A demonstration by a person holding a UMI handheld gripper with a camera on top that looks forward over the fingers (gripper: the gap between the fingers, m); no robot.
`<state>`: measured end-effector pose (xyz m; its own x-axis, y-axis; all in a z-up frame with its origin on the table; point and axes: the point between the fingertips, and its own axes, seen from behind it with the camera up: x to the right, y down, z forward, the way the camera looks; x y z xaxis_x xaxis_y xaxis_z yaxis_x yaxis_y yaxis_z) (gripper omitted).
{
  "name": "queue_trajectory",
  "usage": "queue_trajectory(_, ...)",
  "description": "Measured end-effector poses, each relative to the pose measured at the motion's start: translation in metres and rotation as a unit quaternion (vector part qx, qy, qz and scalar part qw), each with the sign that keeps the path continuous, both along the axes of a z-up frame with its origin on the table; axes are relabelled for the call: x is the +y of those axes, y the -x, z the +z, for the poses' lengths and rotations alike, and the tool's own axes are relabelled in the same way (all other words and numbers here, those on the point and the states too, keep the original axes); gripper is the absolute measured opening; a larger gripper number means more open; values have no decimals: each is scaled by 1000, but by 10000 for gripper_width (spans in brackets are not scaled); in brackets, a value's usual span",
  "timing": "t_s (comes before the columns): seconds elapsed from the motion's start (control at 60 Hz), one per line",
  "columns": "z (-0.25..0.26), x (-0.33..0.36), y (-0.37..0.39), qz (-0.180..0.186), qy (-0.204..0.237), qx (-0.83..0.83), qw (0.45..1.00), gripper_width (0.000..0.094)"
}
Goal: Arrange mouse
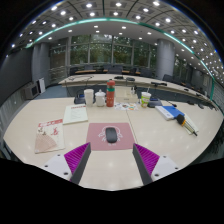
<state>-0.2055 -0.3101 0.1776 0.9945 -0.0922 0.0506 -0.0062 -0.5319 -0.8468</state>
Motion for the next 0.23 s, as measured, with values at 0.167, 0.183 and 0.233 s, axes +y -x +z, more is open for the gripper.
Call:
queue_trajectory(0.167, 2, -52, 4, -5, 0, -1, 1000, 861)
queue_trajectory(0.183, 4, -55, 4, -5, 0, -2, 1000, 861)
queue_trajectory(0.233, 9, -63, 4, -6, -6, -4, 1000, 861)
